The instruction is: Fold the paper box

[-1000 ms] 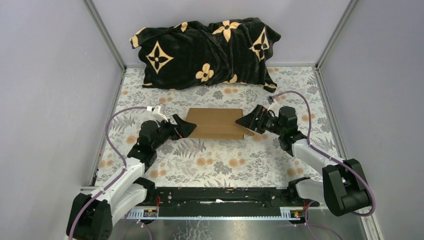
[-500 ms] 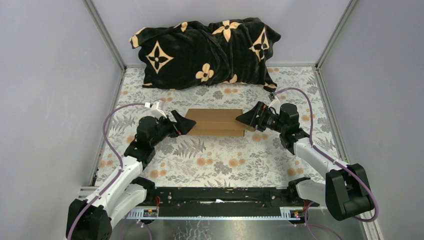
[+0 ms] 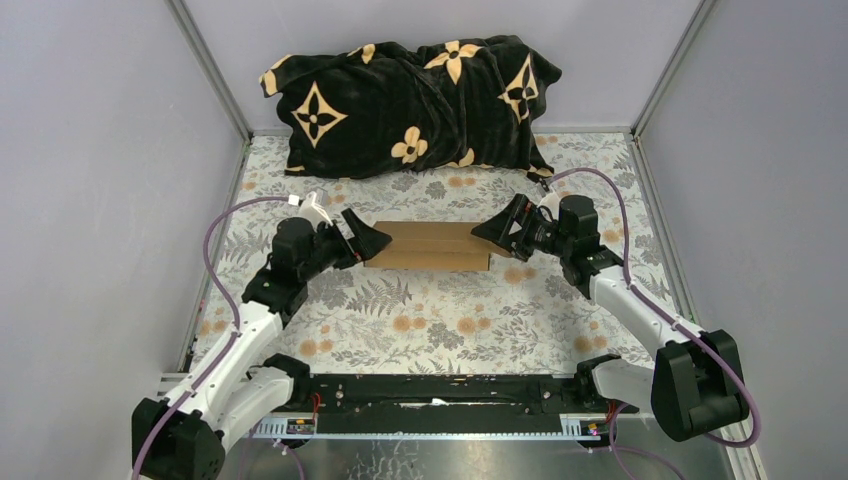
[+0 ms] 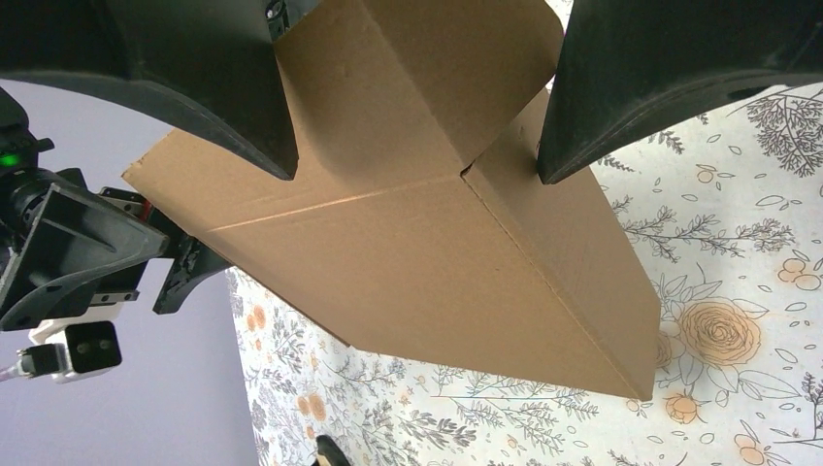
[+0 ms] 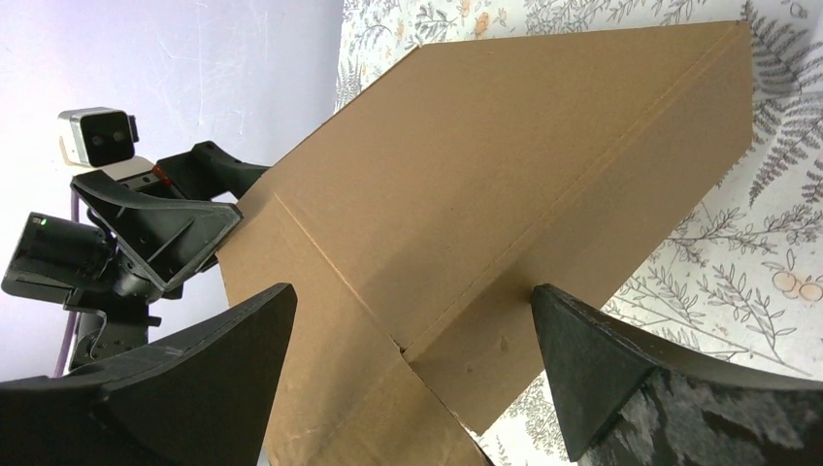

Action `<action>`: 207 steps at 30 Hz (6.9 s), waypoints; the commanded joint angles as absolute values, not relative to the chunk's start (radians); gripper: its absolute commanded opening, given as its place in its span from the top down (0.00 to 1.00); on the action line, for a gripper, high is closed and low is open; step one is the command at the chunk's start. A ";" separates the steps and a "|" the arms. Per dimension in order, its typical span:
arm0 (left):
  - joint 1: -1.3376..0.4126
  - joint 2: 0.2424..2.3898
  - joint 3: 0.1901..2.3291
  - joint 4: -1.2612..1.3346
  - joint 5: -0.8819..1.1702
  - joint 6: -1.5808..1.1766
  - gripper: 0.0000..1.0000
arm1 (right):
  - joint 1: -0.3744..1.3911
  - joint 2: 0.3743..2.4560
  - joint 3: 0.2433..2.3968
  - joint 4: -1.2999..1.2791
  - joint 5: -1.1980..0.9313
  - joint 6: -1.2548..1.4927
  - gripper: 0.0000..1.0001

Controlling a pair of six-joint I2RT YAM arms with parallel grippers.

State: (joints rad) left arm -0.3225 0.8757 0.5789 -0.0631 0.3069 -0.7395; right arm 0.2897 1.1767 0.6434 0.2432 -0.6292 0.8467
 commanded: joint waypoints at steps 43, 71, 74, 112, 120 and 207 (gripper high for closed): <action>-0.327 1.230 1.034 -0.540 0.489 -0.815 0.01 | 0.301 1.381 0.937 -0.010 -0.835 1.036 0.00; -0.299 1.314 1.260 -0.687 0.564 -0.854 0.01 | 0.300 1.390 0.987 -0.025 -0.874 1.149 0.00; -0.295 1.309 1.263 -0.687 0.558 -0.876 0.01 | 0.299 1.377 0.978 -0.030 -0.874 1.162 0.00; -0.230 1.484 1.297 -0.687 0.650 -0.925 0.01 | 0.277 1.422 0.961 -0.038 -0.879 1.209 0.00; -0.219 1.514 1.326 -0.687 0.650 -0.872 0.02 | 0.244 1.485 0.996 -0.102 -0.877 1.118 0.00; 0.151 1.630 1.144 -0.368 0.538 -0.914 0.02 | 0.007 1.835 1.155 -0.039 -0.937 0.986 0.00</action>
State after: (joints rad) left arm 0.1184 1.6192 1.1584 -0.4225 0.5781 -0.8928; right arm 0.0124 1.8286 1.1152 -0.0647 -0.9028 0.9905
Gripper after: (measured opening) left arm 0.987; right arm 0.994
